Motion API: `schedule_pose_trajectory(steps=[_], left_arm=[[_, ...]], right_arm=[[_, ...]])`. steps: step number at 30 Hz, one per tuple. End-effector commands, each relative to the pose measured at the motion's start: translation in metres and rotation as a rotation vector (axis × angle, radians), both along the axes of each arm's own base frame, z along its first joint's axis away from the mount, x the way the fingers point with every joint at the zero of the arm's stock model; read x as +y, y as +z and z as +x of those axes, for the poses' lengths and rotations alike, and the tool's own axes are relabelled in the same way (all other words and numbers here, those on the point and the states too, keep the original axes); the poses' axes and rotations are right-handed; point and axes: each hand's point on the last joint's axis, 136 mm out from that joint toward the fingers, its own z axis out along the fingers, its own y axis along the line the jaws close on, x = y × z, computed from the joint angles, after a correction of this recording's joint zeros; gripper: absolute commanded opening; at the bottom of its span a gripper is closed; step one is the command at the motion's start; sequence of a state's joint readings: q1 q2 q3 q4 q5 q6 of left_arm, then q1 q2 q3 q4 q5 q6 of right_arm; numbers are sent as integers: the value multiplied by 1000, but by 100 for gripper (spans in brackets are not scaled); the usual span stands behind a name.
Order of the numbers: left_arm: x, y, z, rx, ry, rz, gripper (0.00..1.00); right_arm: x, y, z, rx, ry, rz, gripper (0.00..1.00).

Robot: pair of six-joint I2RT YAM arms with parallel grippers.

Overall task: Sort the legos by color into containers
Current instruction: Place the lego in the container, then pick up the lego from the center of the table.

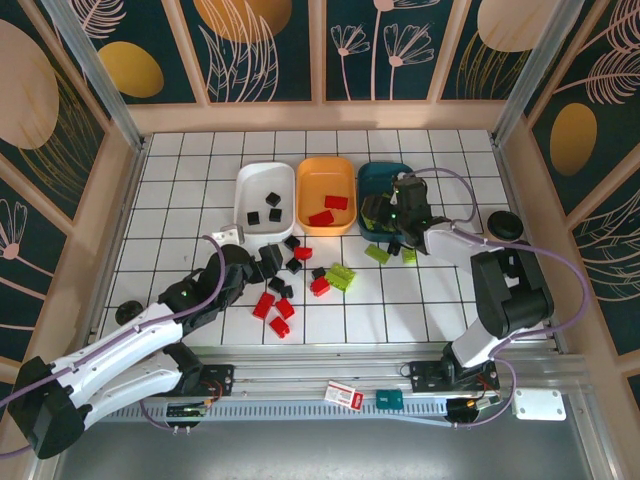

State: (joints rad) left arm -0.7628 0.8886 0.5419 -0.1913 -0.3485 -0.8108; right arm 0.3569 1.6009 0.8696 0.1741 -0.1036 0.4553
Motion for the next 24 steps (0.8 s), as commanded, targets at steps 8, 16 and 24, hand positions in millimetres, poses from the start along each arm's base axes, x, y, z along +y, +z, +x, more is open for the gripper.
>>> schedule_pose_trajectory(steps=[8,16,24], left_arm=[[-6,-29,-10,92,-62,28,93],[-28,-87,-15,270,-169,153,83],[-40,-90,10,233,-192,271,83]], right_arm=[[33,46,-32,-163,63,45,64],[55,20,-74,-127,129,43,64],[53,22,-83,-132,133,47,64]])
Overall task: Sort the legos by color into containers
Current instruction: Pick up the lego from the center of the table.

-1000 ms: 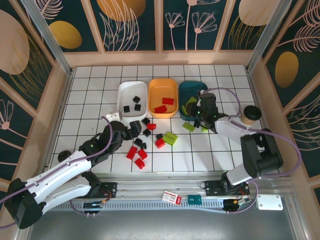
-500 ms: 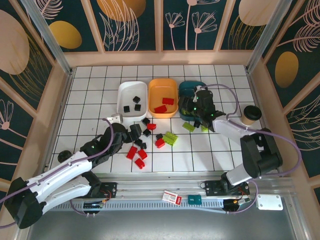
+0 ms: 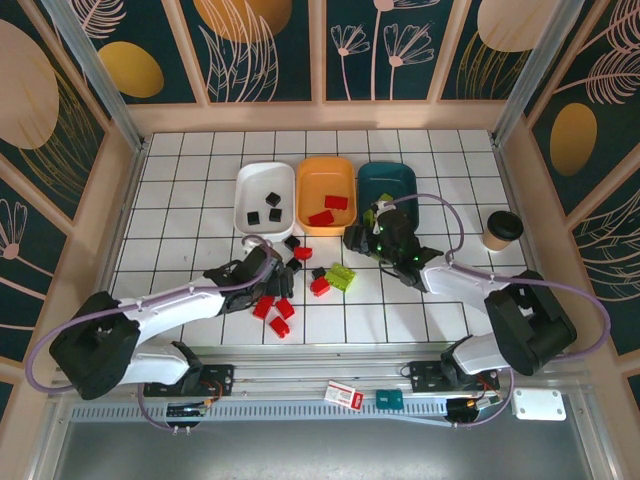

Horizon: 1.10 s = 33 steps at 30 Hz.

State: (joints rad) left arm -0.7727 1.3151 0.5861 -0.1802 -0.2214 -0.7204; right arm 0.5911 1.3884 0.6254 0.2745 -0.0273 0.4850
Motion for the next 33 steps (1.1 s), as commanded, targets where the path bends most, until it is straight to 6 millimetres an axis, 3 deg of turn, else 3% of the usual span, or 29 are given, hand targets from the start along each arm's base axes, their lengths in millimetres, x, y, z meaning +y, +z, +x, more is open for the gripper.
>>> schedule_pose_trajectory(steps=[1,6,13,20,25,33], left_arm=[[-17,14,19,-70,-54,21,82],[-24,-2,27,-44,-87,112,76],[-30,-8,48,-81,-85,205,73],[-41,-21,55,-69,-111,220,71],[-44,-23,60,-85,-112,220,64],[-42,-30,59,-91,-110,221,40]], right_arm=[[0,20,2,-62,-21,38,64],[-3,19,-1,-64,-26,30,64],[-5,20,-3,-67,-24,30,64],[-7,26,-6,-81,-24,35,64],[-8,25,-6,-81,-24,33,64],[-8,24,-8,-76,-26,35,65]])
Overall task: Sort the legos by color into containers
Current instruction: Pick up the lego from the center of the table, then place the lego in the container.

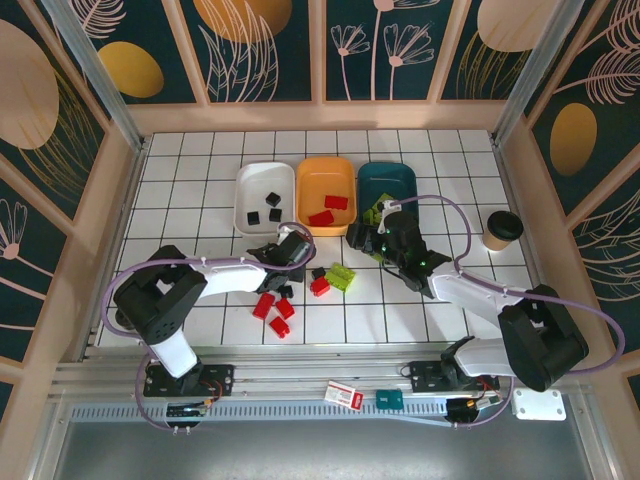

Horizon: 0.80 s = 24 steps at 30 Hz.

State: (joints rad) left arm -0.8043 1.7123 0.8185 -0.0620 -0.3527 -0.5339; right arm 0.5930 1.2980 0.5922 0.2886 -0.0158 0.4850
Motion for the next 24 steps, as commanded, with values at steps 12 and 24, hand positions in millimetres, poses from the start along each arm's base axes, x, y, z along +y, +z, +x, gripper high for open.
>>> schedule_pose_trajectory(steps=[12,24], left_arm=[[19,107,2,-189,89,-217,32],[62,123,113,-222,307,-298,34]], right_arm=[[-6,-2,-8,-8,-20,9,65],[-11,-7,-20,6,-10,11,65]])
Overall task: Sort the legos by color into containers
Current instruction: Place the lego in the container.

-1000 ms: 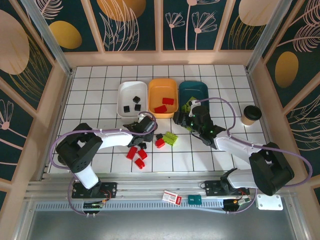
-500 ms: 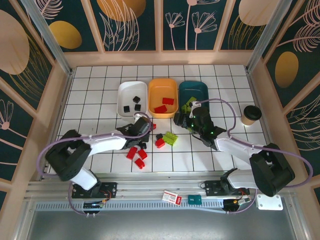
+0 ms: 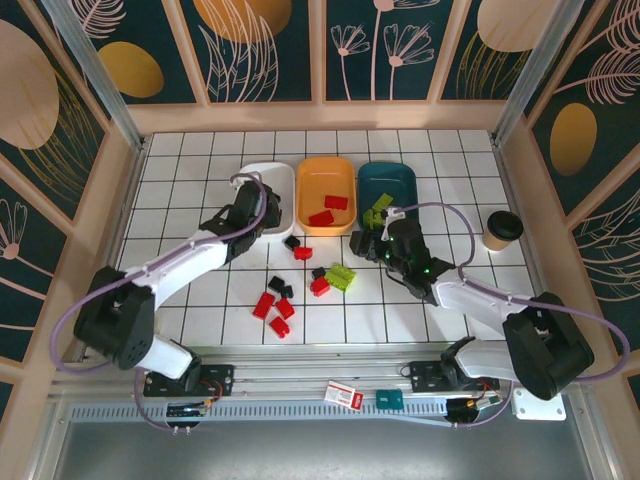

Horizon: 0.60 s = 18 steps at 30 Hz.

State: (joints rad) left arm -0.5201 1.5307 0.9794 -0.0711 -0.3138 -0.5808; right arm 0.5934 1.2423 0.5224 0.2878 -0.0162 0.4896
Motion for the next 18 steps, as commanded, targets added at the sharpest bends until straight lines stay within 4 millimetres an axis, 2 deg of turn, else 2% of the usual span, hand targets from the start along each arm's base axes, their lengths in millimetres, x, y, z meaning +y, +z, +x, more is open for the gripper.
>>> schedule_pose_trajectory(steps=[1,6,9,12,16,18], left_arm=[[3,-9,25,26,22,-49,34],[14,-41,51,101,59,-83,39],[13,-44,60,115,58,-97,50],[8,-36,62,103,47,-122,61],[1,-16,54,76,8,-186,77],[-2,6,43,39,-22,-238,82]], right_arm=[[0,4,-7,-8,1,19,65],[16,9,-24,-31,110,21,65],[33,11,-41,-52,205,1,65],[53,8,-60,-57,293,-38,67],[79,-7,-82,-37,377,-133,67],[87,-16,-89,-27,389,-194,67]])
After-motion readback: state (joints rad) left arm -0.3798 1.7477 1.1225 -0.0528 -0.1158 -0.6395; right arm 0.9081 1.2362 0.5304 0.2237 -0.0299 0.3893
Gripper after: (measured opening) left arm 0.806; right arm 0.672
